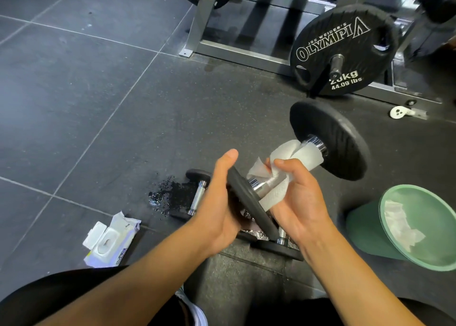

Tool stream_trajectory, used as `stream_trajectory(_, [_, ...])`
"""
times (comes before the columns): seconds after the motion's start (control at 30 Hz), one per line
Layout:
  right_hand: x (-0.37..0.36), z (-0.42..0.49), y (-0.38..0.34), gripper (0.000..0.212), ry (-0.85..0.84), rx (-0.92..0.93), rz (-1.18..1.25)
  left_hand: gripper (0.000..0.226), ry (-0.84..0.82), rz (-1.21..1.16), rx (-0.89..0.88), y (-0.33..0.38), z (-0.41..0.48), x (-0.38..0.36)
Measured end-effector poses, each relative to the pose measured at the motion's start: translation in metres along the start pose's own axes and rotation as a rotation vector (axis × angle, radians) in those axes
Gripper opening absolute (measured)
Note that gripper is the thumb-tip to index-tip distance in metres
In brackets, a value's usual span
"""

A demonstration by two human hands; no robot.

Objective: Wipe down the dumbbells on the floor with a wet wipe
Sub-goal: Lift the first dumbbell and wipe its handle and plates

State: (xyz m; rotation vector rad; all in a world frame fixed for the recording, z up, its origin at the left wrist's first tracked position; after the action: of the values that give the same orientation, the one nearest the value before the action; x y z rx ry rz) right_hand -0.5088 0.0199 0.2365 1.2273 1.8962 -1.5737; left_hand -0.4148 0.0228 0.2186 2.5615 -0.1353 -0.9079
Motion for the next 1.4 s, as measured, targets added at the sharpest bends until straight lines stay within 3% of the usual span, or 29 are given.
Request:
stream_trajectory(0.07, [-0.008, -0.003, -0.007, 0.017, -0.008, 0.006, 0.017, 0.1, 0.145, 0.132, -0.32, 0.01, -0.008, 0.001])
stream_trajectory(0.17, [-0.013, -0.009, -0.008, 0.013, 0.017, -0.045, 0.066, 0.123, 0.435, 0.71, -0.88, 0.031, -0.036, -0.011])
stream_trajectory(0.23, [-0.015, -0.012, 0.0, 0.02, -0.042, -0.137, 0.15, 0.125, 0.458, 1.056, -1.225, 0.036, -0.052, -0.03])
stream_trajectory(0.3, [-0.011, -0.012, 0.004, 0.021, -0.048, -0.158, 0.195, 0.116, 0.401, 1.209, -1.363, 0.037, -0.054, -0.036])
stream_trajectory(0.37, [-0.009, -0.011, 0.001, 0.024, -0.058, -0.118, 0.195, 0.115, 0.41, 1.19, -1.322, 0.04, -0.048, -0.031])
stream_trajectory(0.43, [-0.008, -0.009, -0.004, 0.031, -0.064, -0.042, 0.169, 0.12, 0.425, 1.023, -1.144, 0.043, -0.039, -0.02])
stream_trajectory(0.5, [-0.007, -0.007, -0.011, 0.034, -0.038, 0.044, 0.138, 0.112, 0.337, 0.699, -0.866, 0.042, -0.025, -0.009])
stream_trajectory(0.6, [-0.007, -0.007, -0.013, 0.026, -0.05, 0.061, 0.13, 0.085, 0.126, 0.156, -0.288, 0.025, -0.002, -0.003])
stream_trajectory(0.7, [-0.009, -0.01, -0.012, 0.02, -0.093, 0.028, 0.102, 0.095, -0.016, 0.008, 0.256, 0.005, -0.001, -0.008])
stream_trajectory(0.8, [-0.011, -0.013, -0.009, 0.028, -0.132, -0.014, 0.074, 0.108, -0.054, -0.121, 0.478, -0.001, -0.009, -0.004])
stream_trajectory(0.9, [-0.008, -0.013, -0.008, 0.024, -0.106, -0.025, 0.057, 0.104, -0.031, -0.063, 0.369, 0.0, -0.009, -0.006])
stream_trajectory(0.97, [-0.007, -0.01, -0.01, 0.035, -0.09, 0.002, 0.096, 0.101, 0.01, 0.021, 0.172, 0.006, -0.005, -0.008])
stream_trajectory(1.07, [-0.006, -0.006, -0.015, 0.045, -0.08, 0.05, 0.112, 0.098, 0.181, 0.239, -0.383, 0.028, -0.014, -0.007])
stream_trajectory(1.17, [-0.001, -0.006, -0.014, 0.045, -0.064, 0.023, 0.119, 0.117, 0.405, 0.829, -0.953, 0.042, -0.037, -0.018])
stream_trajectory(1.23, [-0.003, -0.008, -0.011, 0.049, -0.087, -0.01, 0.171, 0.124, 0.451, 1.077, -1.266, 0.044, -0.055, -0.031])
stream_trajectory(1.3, [-0.004, -0.008, -0.013, 0.049, -0.089, 0.002, 0.191, 0.119, 0.414, 1.148, -1.352, 0.045, -0.057, -0.037])
stream_trajectory(1.33, [-0.005, -0.009, -0.015, 0.047, -0.086, 0.021, 0.185, 0.118, 0.401, 1.135, -1.305, 0.045, -0.053, -0.035])
stream_trajectory(1.4, [-0.006, -0.01, -0.018, 0.036, -0.071, 0.059, 0.157, 0.115, 0.369, 0.933, -1.039, 0.047, -0.038, -0.024])
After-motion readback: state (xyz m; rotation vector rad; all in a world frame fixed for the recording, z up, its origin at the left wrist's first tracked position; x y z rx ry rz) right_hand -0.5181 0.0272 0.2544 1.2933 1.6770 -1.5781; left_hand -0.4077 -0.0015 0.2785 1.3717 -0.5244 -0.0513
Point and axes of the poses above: each hand's wrist, its own z-axis towards the middle knuckle, its own x-axis out of the back of the hand, y = z × x, the point moved 8 cm from there along z, towards the middle knuckle, and after that the axes turned 13 degrees about x, right-handed, at the moved point
